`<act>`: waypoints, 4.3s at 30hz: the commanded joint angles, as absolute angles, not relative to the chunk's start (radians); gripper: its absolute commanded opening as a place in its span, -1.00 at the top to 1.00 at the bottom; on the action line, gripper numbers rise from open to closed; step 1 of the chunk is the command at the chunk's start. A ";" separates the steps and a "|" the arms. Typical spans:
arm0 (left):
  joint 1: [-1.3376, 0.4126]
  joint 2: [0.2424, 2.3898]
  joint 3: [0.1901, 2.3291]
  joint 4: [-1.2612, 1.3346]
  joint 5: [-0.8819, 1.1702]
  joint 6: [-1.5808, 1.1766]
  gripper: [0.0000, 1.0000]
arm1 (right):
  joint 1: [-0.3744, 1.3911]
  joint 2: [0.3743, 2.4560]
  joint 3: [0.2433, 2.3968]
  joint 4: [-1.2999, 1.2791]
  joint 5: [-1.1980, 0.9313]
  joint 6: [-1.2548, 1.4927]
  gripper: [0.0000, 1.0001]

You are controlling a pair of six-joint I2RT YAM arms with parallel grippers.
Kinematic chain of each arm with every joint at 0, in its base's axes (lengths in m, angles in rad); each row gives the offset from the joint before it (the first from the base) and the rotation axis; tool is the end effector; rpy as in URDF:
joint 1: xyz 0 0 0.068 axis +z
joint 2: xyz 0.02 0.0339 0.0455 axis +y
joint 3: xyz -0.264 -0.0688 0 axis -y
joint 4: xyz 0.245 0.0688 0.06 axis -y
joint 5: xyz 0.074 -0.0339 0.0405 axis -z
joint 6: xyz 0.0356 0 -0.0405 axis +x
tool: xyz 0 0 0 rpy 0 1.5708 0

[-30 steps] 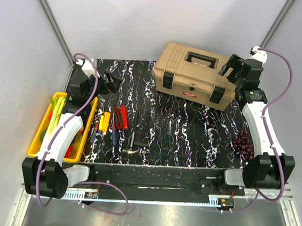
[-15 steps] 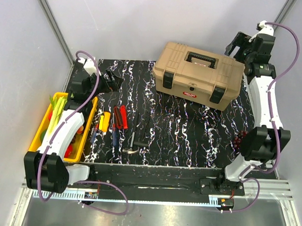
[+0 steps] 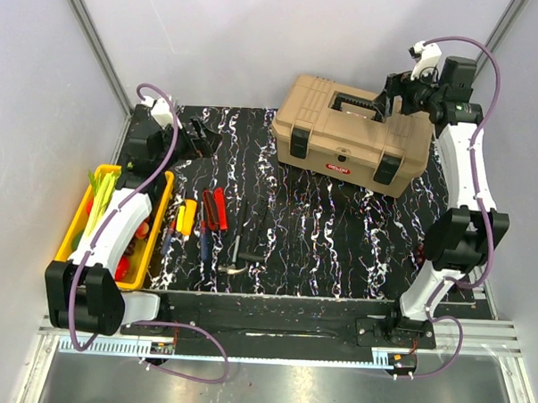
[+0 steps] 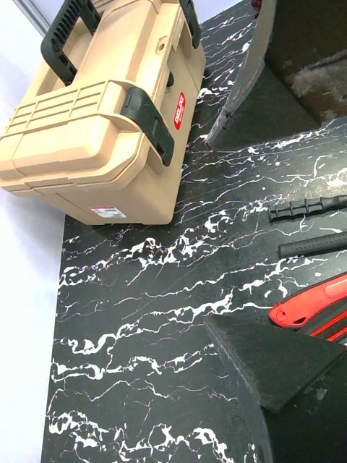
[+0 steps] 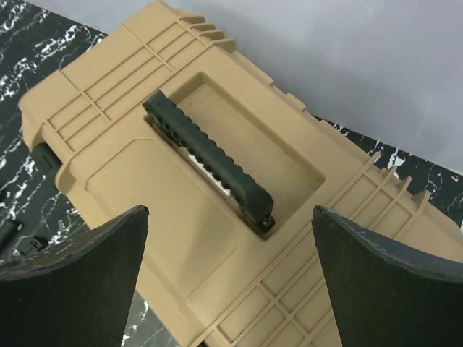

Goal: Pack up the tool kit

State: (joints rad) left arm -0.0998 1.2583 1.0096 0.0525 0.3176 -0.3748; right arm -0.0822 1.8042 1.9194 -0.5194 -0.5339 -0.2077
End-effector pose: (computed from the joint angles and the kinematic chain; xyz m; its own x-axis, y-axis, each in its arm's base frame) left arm 0.2942 -0.0406 0.3415 -0.3267 -0.3168 -0.8904 0.3007 0.8584 -0.4157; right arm 0.4138 -0.0159 0.4170 -0.3020 -0.1532 -0.9409 -0.4679 0.8837 0.0062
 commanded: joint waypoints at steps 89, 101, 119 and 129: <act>-0.152 1.256 0.991 0.075 0.486 -0.413 -0.98 | 0.229 1.753 1.766 -0.498 -0.304 -0.181 -0.44; -0.155 1.272 0.983 0.052 0.528 -0.419 -0.98 | 0.282 1.807 1.827 -0.558 -0.111 -0.183 0.80; -0.183 1.220 0.882 0.089 0.413 -0.521 -0.98 | 0.325 1.778 1.839 -0.543 0.179 0.324 1.00; -0.192 1.157 0.842 0.087 0.227 -0.577 -0.98 | 0.324 1.634 1.685 -0.431 0.172 0.315 -0.71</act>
